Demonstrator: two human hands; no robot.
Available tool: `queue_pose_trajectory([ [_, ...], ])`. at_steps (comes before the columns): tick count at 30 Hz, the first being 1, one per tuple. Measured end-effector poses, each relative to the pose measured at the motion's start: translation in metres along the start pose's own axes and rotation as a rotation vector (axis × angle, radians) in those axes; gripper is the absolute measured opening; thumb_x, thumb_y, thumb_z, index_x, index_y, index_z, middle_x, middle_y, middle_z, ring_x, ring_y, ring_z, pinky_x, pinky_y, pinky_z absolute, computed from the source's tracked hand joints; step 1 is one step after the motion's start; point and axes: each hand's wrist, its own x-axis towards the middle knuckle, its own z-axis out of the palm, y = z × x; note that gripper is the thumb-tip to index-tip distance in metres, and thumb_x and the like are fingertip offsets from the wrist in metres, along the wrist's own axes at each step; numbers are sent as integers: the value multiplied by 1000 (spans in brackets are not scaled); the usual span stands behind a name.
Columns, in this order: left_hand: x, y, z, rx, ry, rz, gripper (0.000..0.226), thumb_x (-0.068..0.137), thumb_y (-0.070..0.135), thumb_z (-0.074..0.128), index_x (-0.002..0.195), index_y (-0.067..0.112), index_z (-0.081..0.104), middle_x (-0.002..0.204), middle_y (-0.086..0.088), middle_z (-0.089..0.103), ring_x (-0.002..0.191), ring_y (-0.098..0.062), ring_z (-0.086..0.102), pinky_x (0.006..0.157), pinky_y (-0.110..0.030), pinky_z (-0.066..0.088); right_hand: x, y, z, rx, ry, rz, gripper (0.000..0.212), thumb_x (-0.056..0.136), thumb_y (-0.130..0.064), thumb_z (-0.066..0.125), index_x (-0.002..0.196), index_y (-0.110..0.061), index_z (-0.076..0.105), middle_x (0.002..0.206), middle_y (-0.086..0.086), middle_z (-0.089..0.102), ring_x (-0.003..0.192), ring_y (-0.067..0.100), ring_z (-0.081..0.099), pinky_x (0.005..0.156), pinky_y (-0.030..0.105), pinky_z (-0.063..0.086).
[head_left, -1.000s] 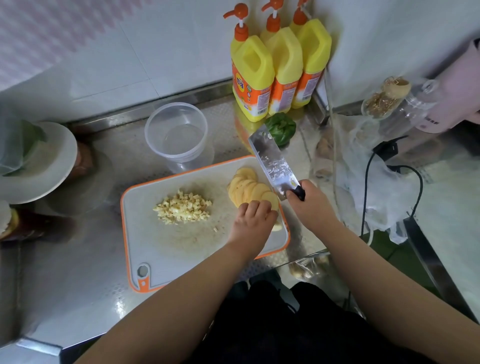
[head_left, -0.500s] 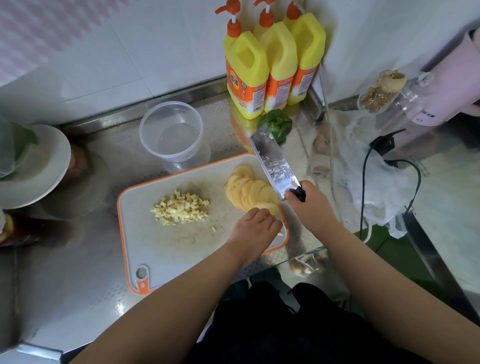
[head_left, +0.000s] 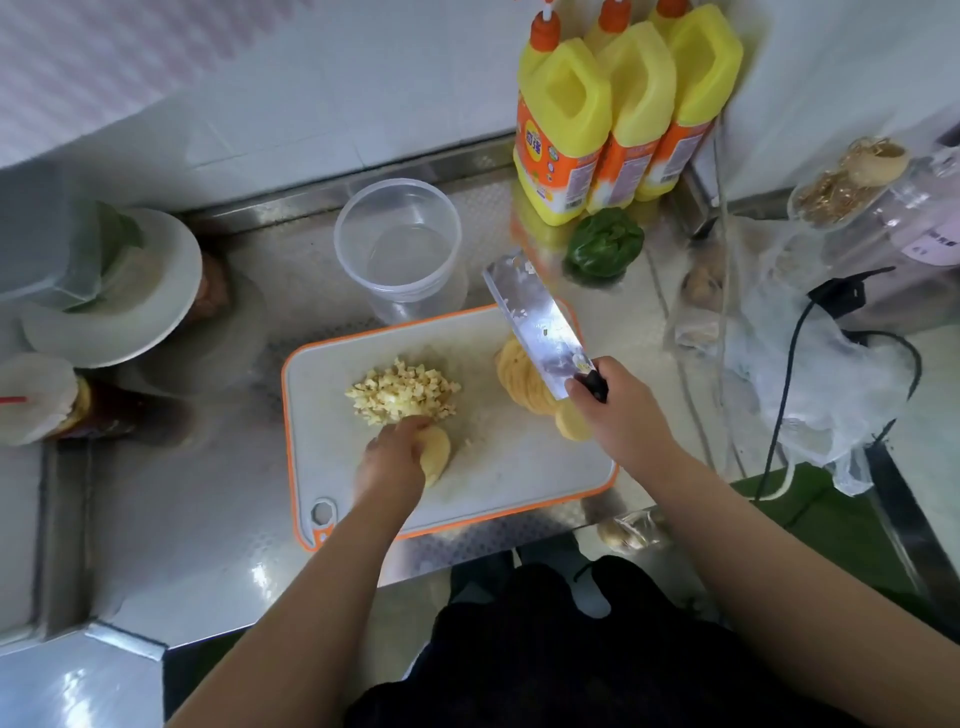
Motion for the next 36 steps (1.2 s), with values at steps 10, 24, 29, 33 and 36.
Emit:
queue_pose_trajectory([
  [10, -7, 8, 0, 457, -114, 94, 70, 92, 40, 64, 150, 36, 23, 143, -6, 26, 125, -32, 34, 87, -41, 53, -4, -16, 20, -87, -54, -49, 34, 90, -33, 58, 68, -24, 33, 63, -5, 43, 66, 22, 47, 63, 33, 38],
  [24, -13, 10, 6, 390, -78, 62, 56, 92, 10, 52, 140, 33, 36, 136, -6, 30, 116, -30, 36, 67, -32, 45, -10, -33, 36, -114, -75, -70, 38, 90, -35, 59, 65, -26, 32, 66, -12, 48, 64, 14, 48, 66, 34, 43],
  [29, -12, 9, 5, 344, -56, 44, 45, 96, 16, 52, 136, 31, 43, 133, -7, 32, 116, -30, 37, 77, -36, 52, -10, -35, 38, -132, -84, -77, 38, 91, -36, 59, 66, -25, 32, 65, -11, 49, 60, 11, 47, 63, 32, 41],
  [33, -9, 6, 6, 383, -50, 70, 45, 95, 12, 50, 136, 30, 42, 133, -8, 32, 116, -31, 37, 83, -36, 52, -11, -37, 38, -130, -93, -99, 37, 91, -35, 59, 67, -24, 33, 63, -11, 48, 57, 5, 47, 61, 31, 39],
  [36, -7, -3, 5, 440, -54, 152, 47, 92, 8, 49, 134, 29, 43, 135, -8, 31, 118, -30, 36, 87, -37, 52, -11, -36, 38, -132, -95, -107, 36, 91, -36, 59, 68, -23, 35, 63, -10, 48, 58, 6, 47, 62, 32, 41],
])
